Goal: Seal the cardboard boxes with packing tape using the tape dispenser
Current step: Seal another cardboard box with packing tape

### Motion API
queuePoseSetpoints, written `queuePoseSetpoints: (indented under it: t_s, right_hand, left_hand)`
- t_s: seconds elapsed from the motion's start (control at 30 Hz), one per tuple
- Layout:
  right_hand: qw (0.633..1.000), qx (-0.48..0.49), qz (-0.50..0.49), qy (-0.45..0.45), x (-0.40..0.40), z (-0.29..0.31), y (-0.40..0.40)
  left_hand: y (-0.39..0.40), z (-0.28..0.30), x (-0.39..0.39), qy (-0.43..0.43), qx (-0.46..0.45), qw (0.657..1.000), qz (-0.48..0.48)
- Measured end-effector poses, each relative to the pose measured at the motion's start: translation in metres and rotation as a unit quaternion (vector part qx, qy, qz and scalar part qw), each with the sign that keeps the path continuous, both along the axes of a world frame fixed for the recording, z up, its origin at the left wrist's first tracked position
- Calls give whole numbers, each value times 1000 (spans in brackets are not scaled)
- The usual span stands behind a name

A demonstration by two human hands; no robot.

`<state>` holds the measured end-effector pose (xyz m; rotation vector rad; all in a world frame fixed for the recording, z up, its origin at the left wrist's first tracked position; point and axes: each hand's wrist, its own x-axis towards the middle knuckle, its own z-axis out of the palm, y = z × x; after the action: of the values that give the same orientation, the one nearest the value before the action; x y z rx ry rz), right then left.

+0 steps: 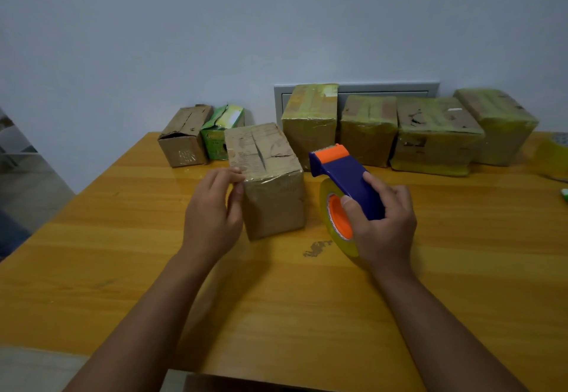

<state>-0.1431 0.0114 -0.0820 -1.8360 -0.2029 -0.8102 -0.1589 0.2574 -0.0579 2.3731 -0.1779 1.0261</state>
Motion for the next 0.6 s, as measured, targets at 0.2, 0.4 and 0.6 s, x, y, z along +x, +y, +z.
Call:
queuePoseSetpoints:
  t_s: [0.2, 0.4, 0.6]
  right_hand:
    - [1000, -6, -5, -1, 1, -1, 1]
    - [1000, -10, -1, -7, 0, -1, 0]
    - [1000, -6, 0, -7, 1, -1, 1]
  left_hand:
    - [-3, 7, 10, -13, 145, 989, 18]
    - [3, 13, 24, 5, 50, 999, -9]
    - [13, 23, 29, 71, 200, 977, 8]
